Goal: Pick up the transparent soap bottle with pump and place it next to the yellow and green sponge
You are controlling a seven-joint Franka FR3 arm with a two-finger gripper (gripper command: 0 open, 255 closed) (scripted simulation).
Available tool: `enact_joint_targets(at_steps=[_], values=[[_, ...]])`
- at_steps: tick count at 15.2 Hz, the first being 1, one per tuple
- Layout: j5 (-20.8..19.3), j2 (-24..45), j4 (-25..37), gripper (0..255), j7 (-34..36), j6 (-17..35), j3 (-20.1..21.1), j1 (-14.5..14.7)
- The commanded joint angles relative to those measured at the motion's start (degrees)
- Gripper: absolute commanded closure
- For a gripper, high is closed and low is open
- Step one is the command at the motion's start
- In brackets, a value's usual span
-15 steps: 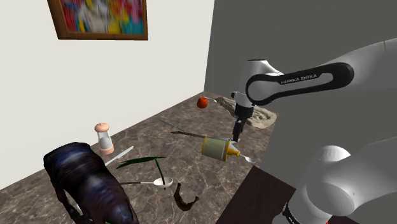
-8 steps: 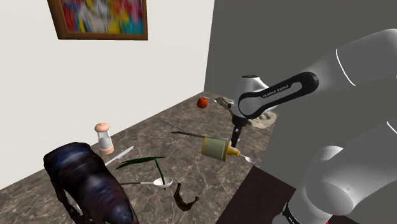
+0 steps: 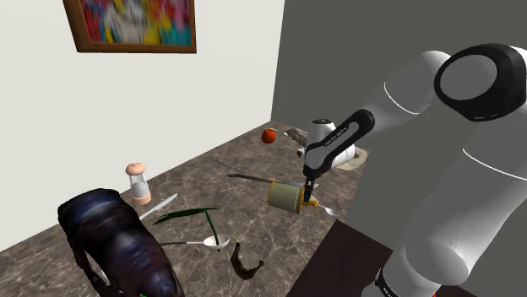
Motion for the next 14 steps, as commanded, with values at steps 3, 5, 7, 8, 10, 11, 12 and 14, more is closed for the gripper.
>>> enact_joint_targets(at_steps=[3, 5, 7, 8, 10, 11, 12, 14], values=[[1.5, 4.4, 0.2, 0, -2.3, 4.3, -0.5, -0.2], [2.5, 6.3, 0.1, 0, -3.0, 6.2, -0.4, -0.2], [3.7, 8.2, 0.1, 0, -3.8, 8.0, -0.2, -0.3], [4.1, 8.8, 0.2, 0, -4.1, 8.6, -0.1, -0.4], [4.1, 8.8, 0.2, 0, -4.1, 8.6, -0.1, -0.4], [4.1, 8.8, 0.2, 0, -4.1, 8.6, -0.1, -0.4], [4.1, 8.8, 0.2, 0, -4.1, 8.6, -0.1, -0.4], [4.1, 8.8, 0.2, 0, -4.1, 8.6, -0.1, -0.4]])
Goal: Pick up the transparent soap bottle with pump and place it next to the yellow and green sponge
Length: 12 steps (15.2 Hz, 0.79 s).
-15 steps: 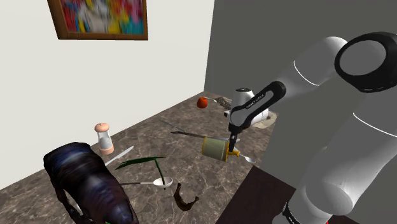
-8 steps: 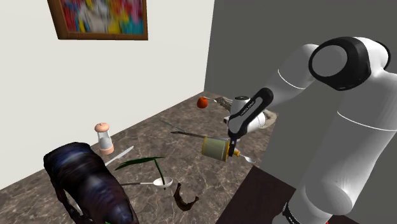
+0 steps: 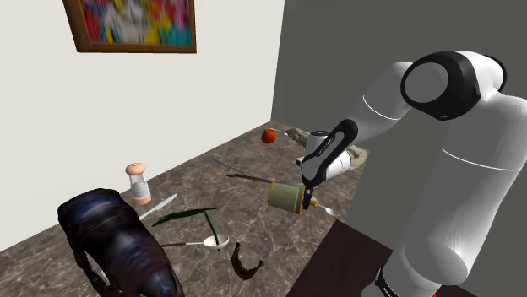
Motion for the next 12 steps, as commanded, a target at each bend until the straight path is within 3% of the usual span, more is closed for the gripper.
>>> enact_joint_targets(at_steps=[1, 2, 12], values=[[0.0, 0.0, 0.0, 0, 0.0, 0.0, 0.0, 0.0], [0.0, 0.0, 0.0, 255, 0.0, 0.0, 0.0, 0.0], [-0.6, -1.0, 0.0, 255, 0.4, -0.9, -0.2, 0.1]])
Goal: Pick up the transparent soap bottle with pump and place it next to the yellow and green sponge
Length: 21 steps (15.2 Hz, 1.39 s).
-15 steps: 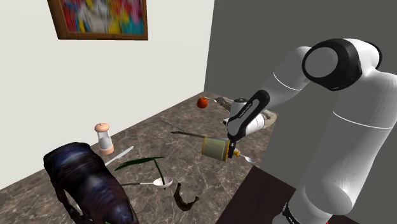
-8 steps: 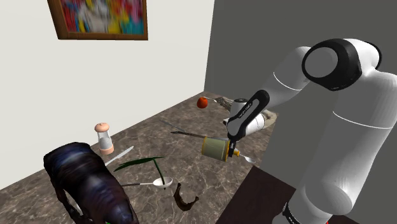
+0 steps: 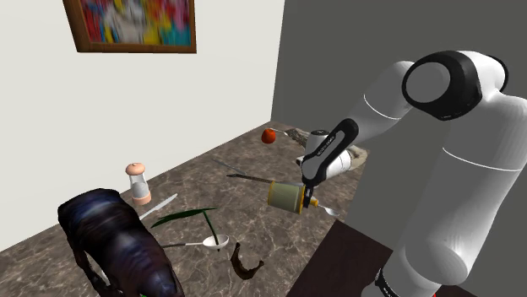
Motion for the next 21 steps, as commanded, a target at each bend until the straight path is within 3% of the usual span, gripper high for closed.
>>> enact_joint_targets(at_steps=[1, 10, 21], values=[[-1.0, -1.5, -0.1, 255, 0.6, -1.3, -0.3, 0.1], [-4.7, -9.6, 0.6, 255, 3.0, -9.8, -0.5, -0.1], [-6.6, -17.8, 3.0, 255, 4.1, -20.2, 0.4, -0.6]])
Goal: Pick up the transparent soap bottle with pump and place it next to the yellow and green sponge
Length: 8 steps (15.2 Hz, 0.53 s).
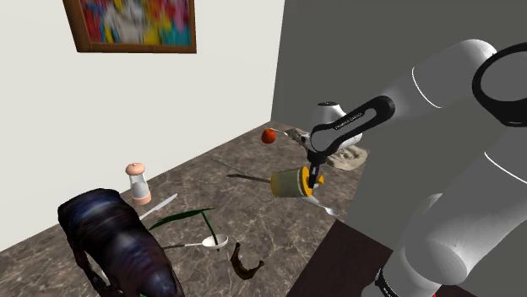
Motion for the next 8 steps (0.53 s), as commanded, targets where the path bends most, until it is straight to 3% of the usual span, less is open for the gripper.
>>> enact_joint_targets(at_steps=[1, 8], values=[[-0.1, -1.3, 0.7, 255, 0.2, -1.9, 0.2, 0.0], [-0.4, -5.3, 3.2, 255, 0.3, -8.3, 1.0, -0.1]])
